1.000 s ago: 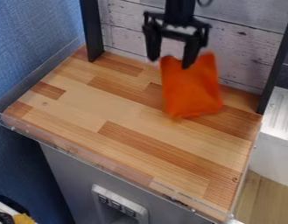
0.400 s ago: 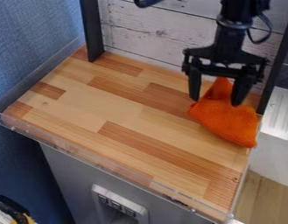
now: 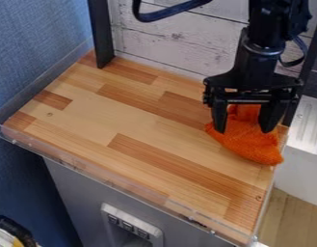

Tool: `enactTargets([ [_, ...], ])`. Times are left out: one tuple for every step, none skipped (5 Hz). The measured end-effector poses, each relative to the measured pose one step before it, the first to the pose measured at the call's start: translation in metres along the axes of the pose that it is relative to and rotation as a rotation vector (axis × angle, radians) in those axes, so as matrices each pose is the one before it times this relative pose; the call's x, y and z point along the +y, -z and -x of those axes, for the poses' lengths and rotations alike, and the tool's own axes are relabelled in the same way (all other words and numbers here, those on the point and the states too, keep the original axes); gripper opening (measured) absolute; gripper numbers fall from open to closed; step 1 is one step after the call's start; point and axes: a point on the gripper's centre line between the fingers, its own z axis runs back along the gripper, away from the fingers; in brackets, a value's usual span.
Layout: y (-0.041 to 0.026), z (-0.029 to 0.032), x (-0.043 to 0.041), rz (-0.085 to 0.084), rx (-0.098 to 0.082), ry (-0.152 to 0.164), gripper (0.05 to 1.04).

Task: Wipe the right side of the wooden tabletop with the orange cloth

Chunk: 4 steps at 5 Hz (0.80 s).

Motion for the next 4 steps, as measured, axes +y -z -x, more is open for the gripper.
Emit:
enactTargets([
  [0.00230, 0.01289, 0.00538, -0.0005, 0.0006, -0.0551, 0.999],
  [0.00254, 0.01177, 0.00797, -0.0158, 0.0112, -0.0436, 0.998],
  [0.00054, 0.00718, 0.00419, -0.0181, 0.0106, -0.0181, 0.997],
  [-0.00368, 0.00342, 0.00471, -0.0097, 0.0111, -0.0110, 0.999],
])
